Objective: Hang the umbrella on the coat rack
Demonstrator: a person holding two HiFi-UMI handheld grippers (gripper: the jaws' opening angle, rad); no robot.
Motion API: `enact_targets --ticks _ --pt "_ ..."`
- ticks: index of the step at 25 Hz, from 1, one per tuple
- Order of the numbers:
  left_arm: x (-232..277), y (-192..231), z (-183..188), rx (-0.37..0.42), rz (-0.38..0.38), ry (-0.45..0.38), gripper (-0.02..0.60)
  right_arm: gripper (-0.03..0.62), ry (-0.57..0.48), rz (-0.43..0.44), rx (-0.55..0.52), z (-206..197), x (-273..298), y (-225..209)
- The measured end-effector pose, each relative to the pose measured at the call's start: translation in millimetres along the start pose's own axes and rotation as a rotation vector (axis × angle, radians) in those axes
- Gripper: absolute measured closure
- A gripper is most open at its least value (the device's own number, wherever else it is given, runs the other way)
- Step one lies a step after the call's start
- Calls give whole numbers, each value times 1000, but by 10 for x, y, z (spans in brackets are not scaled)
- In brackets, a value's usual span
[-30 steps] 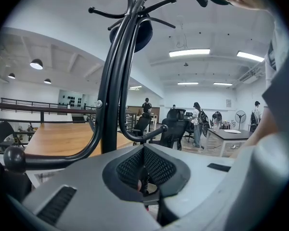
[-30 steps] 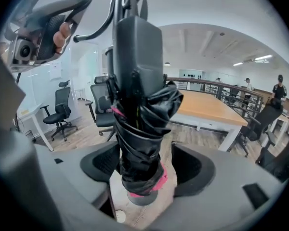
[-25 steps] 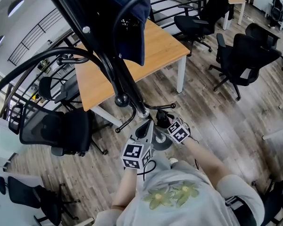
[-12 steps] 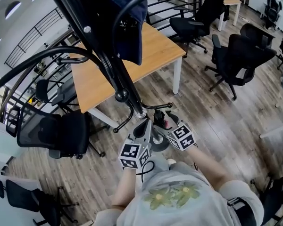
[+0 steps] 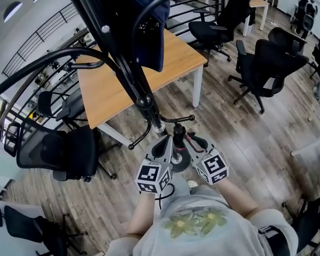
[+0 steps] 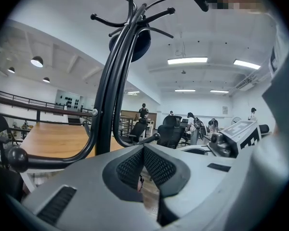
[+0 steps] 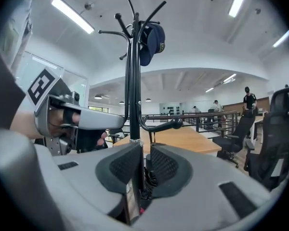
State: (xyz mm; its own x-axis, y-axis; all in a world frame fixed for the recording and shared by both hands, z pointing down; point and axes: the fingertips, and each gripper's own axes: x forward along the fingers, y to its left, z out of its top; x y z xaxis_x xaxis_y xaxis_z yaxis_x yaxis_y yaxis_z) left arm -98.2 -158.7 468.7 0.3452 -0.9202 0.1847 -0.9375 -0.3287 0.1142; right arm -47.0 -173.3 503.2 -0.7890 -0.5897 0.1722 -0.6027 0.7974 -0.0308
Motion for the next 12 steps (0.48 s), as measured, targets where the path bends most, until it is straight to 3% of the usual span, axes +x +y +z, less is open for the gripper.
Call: enact_targets --ticks 3,12 --pt "-48 -39 17 15 2 -8 571 587 -3 4 15 27 -66 50" --pt "-139 -94 -14 43 7 -13 571 589 17 80 55 91 -192 240"
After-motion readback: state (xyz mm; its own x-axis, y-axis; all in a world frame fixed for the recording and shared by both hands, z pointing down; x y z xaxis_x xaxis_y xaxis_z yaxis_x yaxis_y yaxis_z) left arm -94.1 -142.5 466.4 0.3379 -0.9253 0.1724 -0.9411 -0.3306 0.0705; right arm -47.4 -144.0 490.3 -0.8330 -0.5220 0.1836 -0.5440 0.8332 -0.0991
